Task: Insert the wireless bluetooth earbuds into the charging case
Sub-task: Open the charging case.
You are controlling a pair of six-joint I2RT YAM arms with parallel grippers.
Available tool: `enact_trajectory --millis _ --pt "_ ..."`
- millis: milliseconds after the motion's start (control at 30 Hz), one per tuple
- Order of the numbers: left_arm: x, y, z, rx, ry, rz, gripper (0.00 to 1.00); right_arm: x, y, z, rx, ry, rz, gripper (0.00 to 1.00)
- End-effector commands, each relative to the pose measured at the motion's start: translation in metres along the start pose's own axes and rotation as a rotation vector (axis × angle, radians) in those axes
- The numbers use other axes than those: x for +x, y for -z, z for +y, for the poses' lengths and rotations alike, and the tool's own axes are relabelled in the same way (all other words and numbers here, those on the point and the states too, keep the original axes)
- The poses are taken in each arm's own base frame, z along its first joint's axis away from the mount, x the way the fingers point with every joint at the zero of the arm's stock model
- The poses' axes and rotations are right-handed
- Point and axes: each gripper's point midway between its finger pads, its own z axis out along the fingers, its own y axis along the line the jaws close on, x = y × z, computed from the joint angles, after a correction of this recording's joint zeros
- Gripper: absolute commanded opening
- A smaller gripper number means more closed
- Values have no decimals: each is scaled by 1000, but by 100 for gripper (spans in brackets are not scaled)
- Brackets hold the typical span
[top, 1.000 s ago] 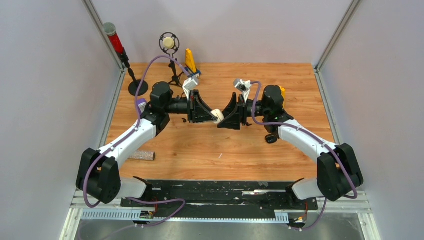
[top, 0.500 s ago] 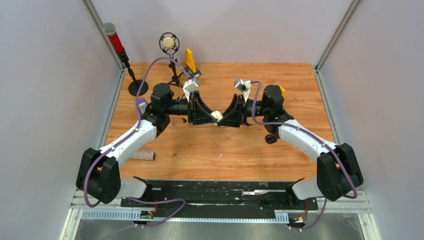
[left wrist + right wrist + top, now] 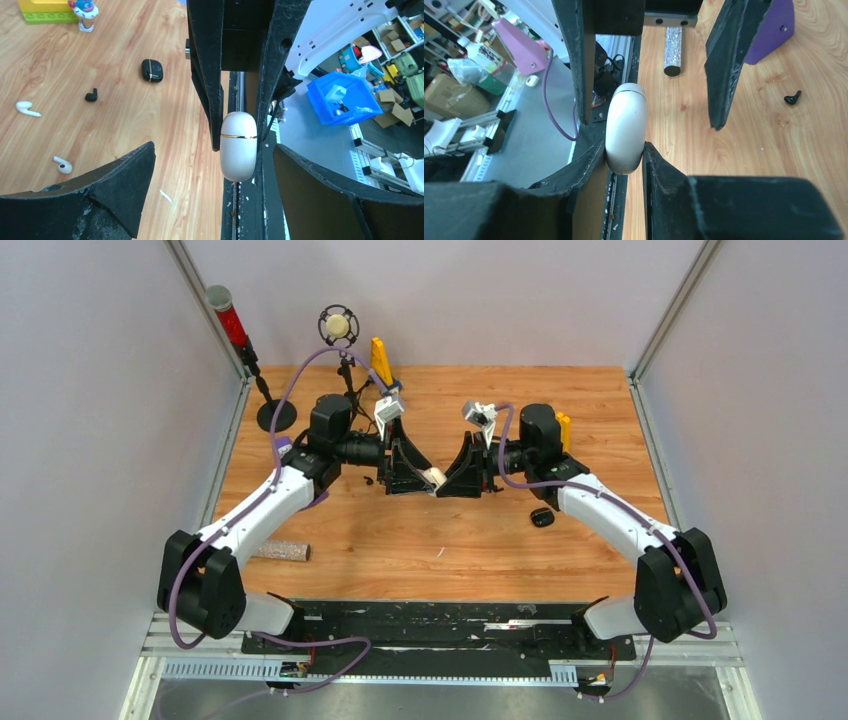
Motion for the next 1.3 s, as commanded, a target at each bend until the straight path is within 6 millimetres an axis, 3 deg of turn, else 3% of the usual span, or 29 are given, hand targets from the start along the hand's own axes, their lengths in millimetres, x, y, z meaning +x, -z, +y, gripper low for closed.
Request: enact_trajectory --millis 0,267,433,600,867,1033,1267 --pt "4 11 3 -44 -102 76 96 3 6 16 -39 97 64 8" --pt "20 19 -1 -58 -219 193 96 21 13 11 22 131 128 7" --pt "40 5 -1 -68 -274 264 96 26 15 4 54 165 149 8" --pt "47 -5 -5 -32 -274 280 93 34 13 4 32 162 158 9" --pt "55 -16 -13 27 -242 292 78 40 12 7 17 206 167 9" --pt "53 -19 -15 47 -223 286 60 44 11 7 18 218 172 9" --pt "51 -19 -20 64 -215 275 56 48 10 3 25 216 184 9"
